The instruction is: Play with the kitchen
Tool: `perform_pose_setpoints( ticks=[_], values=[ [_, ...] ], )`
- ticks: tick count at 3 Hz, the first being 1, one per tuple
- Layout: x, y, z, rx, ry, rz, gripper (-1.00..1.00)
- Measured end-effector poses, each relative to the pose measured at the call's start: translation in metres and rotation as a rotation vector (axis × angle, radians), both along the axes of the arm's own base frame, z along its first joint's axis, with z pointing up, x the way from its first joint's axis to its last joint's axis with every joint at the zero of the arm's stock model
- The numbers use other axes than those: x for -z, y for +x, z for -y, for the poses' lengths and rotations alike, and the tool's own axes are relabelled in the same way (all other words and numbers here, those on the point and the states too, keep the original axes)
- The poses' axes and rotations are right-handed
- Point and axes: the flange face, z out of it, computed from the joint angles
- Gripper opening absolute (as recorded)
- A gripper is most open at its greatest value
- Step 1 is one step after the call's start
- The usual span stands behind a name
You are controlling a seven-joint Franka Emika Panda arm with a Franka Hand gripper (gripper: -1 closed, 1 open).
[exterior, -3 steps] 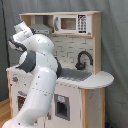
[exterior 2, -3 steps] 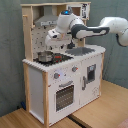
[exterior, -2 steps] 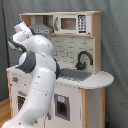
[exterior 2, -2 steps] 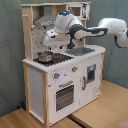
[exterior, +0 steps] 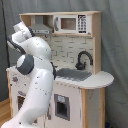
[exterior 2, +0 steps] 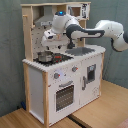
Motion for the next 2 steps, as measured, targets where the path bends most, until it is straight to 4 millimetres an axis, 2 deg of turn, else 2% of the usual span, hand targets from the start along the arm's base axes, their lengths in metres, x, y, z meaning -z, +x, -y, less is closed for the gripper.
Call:
perform_pose_setpoints(
  ticks=[2],
  values=[
    [-0.0028, 0.0053, -0.0020, 0.050, -0.032, -0.014, 1.00]
  ],
)
